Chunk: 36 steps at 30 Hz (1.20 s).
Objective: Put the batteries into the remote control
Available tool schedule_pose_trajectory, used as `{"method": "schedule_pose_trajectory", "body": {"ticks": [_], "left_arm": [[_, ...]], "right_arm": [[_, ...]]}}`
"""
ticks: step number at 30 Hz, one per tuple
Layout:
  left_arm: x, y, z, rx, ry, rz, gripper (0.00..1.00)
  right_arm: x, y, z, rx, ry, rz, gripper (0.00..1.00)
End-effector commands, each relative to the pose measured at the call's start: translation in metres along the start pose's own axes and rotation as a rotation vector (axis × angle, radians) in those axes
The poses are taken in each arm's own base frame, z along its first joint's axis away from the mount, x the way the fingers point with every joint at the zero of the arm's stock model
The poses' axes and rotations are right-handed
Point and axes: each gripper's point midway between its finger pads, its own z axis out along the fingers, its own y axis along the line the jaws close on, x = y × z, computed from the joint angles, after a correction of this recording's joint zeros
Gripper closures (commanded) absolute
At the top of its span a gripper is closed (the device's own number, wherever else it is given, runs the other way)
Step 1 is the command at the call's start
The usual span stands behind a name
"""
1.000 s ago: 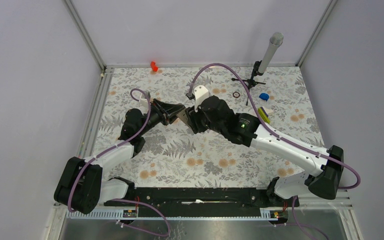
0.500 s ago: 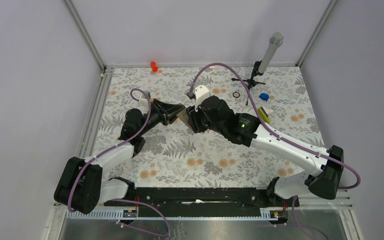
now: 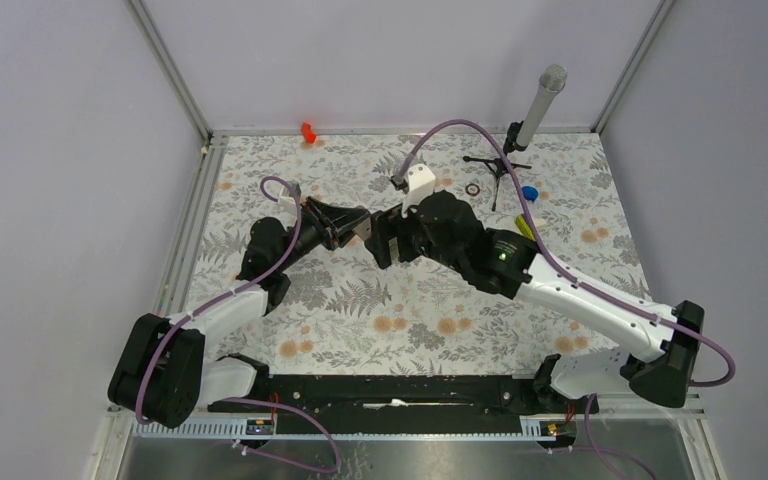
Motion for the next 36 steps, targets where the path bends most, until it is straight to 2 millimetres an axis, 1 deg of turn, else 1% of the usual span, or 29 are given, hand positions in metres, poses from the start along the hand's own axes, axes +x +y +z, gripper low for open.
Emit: {"method": "schedule_pose_trajectory", "body": {"ticks": [1,2,3,5,9,12,13,15,17,21,25,27,31,36], "left_arm": [[0.0,-0.035,0.0,0.128,0.007,0.074,1.0],[0.001,-0.036,-0.001,0.134,0.007,0.075,1.0],[0.001,-0.037,-0.002,0.139,0.005,0.072,1.0],[0.001,-0.039,-0.004,0.146,-0.002,0.075,1.0],[0.002,-0.039,-0.007,0.141,-0.01,0.085,1.0],[0.002,-0.039,-0.008,0.138,-0.011,0.086,1.0],[0.002,-0.039,-0.008,0.139,-0.01,0.086,1.0],[0.002,-0.041,-0.008,0.147,-0.008,0.087,1.0],[0.003,-0.042,-0.008,0.151,-0.005,0.088,1.0],[0.005,-0.045,-0.01,0.163,0.002,0.091,1.0],[0.008,-0.046,-0.013,0.174,0.016,0.101,1.0],[0.009,-0.045,-0.014,0.174,0.019,0.101,1.0],[0.01,-0.046,-0.014,0.182,0.021,0.104,1.0],[0.011,-0.05,-0.014,0.195,0.026,0.103,1.0]], "right_arm": [[-0.025,0.006,-0.018,-0.035,-0.126,0.183,0.07],[-0.026,0.006,-0.021,-0.039,-0.152,0.236,0.03],[-0.028,0.006,-0.024,-0.048,-0.185,0.293,0.01],[-0.029,0.005,-0.029,-0.069,-0.241,0.436,0.0],[-0.026,-0.006,-0.037,-0.065,-0.327,0.677,0.0],[-0.019,-0.006,-0.039,-0.12,-0.367,0.778,0.0],[-0.02,-0.003,-0.04,-0.156,-0.386,0.819,0.01],[-0.014,0.001,-0.037,-0.194,-0.383,0.871,0.0],[-0.012,0.004,-0.034,-0.217,-0.376,0.914,0.0],[-0.014,-0.001,-0.038,-0.242,-0.425,1.023,0.02],[-0.019,-0.012,-0.045,-0.244,-0.493,1.08,0.08],[-0.019,-0.013,-0.046,-0.232,-0.491,1.078,0.15],[-0.016,-0.009,-0.041,-0.238,-0.463,1.072,0.27],[-0.008,-0.004,-0.032,-0.243,-0.414,1.071,0.33]]}}
